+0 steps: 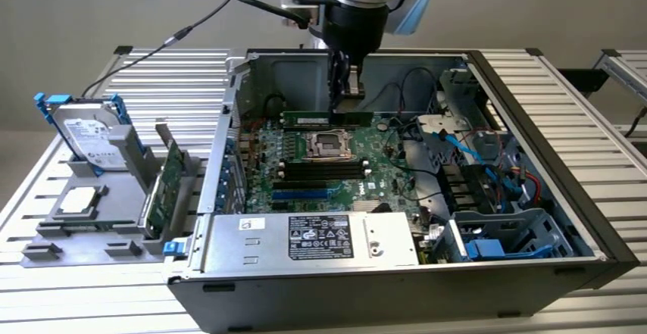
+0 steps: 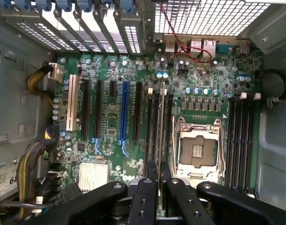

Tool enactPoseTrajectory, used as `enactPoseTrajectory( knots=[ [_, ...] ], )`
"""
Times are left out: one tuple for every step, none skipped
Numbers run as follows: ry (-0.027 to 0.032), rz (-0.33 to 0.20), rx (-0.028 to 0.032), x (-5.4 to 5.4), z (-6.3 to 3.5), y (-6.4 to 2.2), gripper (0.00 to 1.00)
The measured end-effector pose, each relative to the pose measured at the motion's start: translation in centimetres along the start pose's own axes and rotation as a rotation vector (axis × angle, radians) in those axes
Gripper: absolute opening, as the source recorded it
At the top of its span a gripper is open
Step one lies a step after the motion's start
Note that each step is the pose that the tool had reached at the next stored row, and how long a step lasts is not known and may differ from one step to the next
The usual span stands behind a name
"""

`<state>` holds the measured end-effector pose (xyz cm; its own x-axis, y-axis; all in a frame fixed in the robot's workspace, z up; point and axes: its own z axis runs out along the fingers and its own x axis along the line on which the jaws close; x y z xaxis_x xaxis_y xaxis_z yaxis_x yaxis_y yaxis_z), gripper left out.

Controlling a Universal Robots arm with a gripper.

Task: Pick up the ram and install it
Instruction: 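Pick up the ram and move it above insertion slot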

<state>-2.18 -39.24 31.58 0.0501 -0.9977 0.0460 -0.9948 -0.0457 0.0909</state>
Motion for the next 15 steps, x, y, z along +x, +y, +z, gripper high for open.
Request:
enactPoseTrajectory(
  knots=[
    [-0.0003,0.0,0.0,0.0,0.18,-0.02,0.14],
    [-0.0005,0.0,0.0001,0.0,0.36,-0.04,0.14],
    [-0.0005,0.0,0.0001,0.0,0.54,-0.05,0.14],
    [-0.0006,0.0,0.0001,0.0,0.72,-0.07,0.14],
    [-0.0005,0.0,0.0,0.0,0.9,-0.08,0.14],
    [-0.0005,0.0,0.0,-0.1,1.09,-0.1,0.14],
    [-0.0005,0.0,0.0001,-0.1,1.27,-0.12,0.14],
    [-0.0005,0.0,0.0,-0.1,1.45,-0.14,0.14],
    [-0.0005,0.0,0.0001,-0.1,1.81,-0.17,0.14],
    [-0.0004,0.0,0.0,-0.1,1.99,-0.19,0.14],
    [-0.0004,0.0,0.0,-0.1,2.16,-0.2,0.14],
    [-0.0005,0.0,0.0001,-0.1,2.35,-0.22,0.14],
    [-0.0005,0.0,0.0001,-0.1,2.52,-0.23,0.14],
    [-0.0005,0.0,0.0001,-0.1,2.71,-0.25,0.14],
    [-0.0005,0.0,0.0,-0.1,2.88,-0.26,0.14]
  ],
)
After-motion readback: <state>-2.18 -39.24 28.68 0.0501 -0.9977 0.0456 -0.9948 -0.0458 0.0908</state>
